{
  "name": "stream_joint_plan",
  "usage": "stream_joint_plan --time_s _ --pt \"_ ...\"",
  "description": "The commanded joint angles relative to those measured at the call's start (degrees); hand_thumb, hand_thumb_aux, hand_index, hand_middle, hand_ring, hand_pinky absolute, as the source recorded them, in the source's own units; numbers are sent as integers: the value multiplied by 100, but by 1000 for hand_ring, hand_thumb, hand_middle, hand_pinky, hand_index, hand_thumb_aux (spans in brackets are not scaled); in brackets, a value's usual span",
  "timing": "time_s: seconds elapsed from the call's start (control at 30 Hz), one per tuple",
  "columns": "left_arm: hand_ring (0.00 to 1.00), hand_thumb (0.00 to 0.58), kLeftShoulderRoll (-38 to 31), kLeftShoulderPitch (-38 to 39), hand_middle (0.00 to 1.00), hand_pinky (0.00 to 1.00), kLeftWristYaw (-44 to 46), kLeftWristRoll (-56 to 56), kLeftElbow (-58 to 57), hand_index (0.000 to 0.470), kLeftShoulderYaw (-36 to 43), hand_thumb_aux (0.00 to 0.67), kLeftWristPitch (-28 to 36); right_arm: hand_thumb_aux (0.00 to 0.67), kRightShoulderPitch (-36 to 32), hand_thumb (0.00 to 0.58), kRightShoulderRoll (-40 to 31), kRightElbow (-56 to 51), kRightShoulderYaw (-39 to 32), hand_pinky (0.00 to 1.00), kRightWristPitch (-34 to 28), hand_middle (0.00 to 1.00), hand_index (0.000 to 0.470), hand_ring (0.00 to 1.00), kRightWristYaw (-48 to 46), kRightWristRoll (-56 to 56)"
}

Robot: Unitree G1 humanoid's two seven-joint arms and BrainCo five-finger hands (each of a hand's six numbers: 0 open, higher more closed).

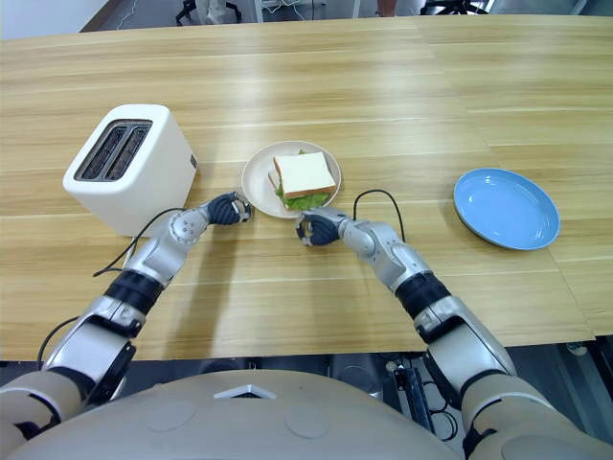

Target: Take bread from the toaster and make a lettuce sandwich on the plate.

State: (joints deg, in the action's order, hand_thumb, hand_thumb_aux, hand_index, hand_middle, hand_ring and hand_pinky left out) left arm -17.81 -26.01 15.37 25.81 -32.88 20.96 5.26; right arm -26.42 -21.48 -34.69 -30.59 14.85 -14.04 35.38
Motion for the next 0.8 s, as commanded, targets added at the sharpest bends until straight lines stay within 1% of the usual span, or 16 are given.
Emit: stream_joint_plan --time_s 0.03,0.13,0.23,0.27,0.3,0.33,0.37,0.47,0.53,0.6,0.67,0.73,0.8 --pt "1000 580 305 -452 1000 1000 -498 -38 -1036 460 -49 670 -484 670 -553 580 133 -1561 -19 1000 -17 1000 460 1000 1054 330" --pt "1000 580 442 -719 1000 1000 -794 -65 -1627 460 -102 670 -775 670 -964 580 235 -2353 -86 1000 57 1000 460 1000 1673 439" --pt "1000 580 468 -812 1000 1000 -1012 -64 -1904 460 -127 670 -982 670 -1107 580 271 -2742 -94 1000 189 1000 460 1000 1971 441" --pt "980 552 445 -786 980 980 -1085 -103 -1875 359 -178 523 -1070 670 -1075 580 225 -2723 -99 1000 256 1000 460 1000 2052 447" --pt "510 449 428 -765 510 510 -1131 -132 -1852 242 -215 352 -1138 497 -1018 541 163 -2643 -103 533 315 533 341 533 2095 448" --pt "510 449 397 -689 510 510 -1179 -250 -1695 242 -341 352 -1222 497 -944 541 89 -2525 -94 533 373 533 341 533 2119 437" --pt "0 0 365 -575 0 0 -1225 -425 -1459 0 -518 0 -1349 0 -819 0 -13 -2312 -50 0 441 0 0 0 2102 389" --pt "0 0 463 -62 0 0 -1290 -1306 -424 0 -1302 0 -1801 0 -206 0 -334 -1207 423 0 721 0 0 0 1731 -248" --pt "0 0 745 315 0 0 -1127 -2135 265 0 -1799 0 -2074 0 279 0 -420 -351 1001 0 869 0 0 0 1493 -1015" --pt "0 0 1092 613 0 0 -883 -2895 680 0 -2138 0 -2294 0 704 0 -279 345 1715 0 947 0 0 0 1443 -1948" --pt "0 0 1306 755 0 0 -811 -3151 667 0 -2313 0 -2444 0 1007 0 41 832 2319 0 862 0 0 0 1333 -2887" --pt "0 0 1472 811 0 0 -835 -3270 489 0 -2449 0 -2620 0 1169 0 441 1051 2807 0 677 0 0 0 1133 -3740" --pt "0 0 1635 789 0 0 -805 -3478 252 0 -2590 0 -2733 0 1214 0 707 978 3070 0 640 0 0 0 1066 -4083"
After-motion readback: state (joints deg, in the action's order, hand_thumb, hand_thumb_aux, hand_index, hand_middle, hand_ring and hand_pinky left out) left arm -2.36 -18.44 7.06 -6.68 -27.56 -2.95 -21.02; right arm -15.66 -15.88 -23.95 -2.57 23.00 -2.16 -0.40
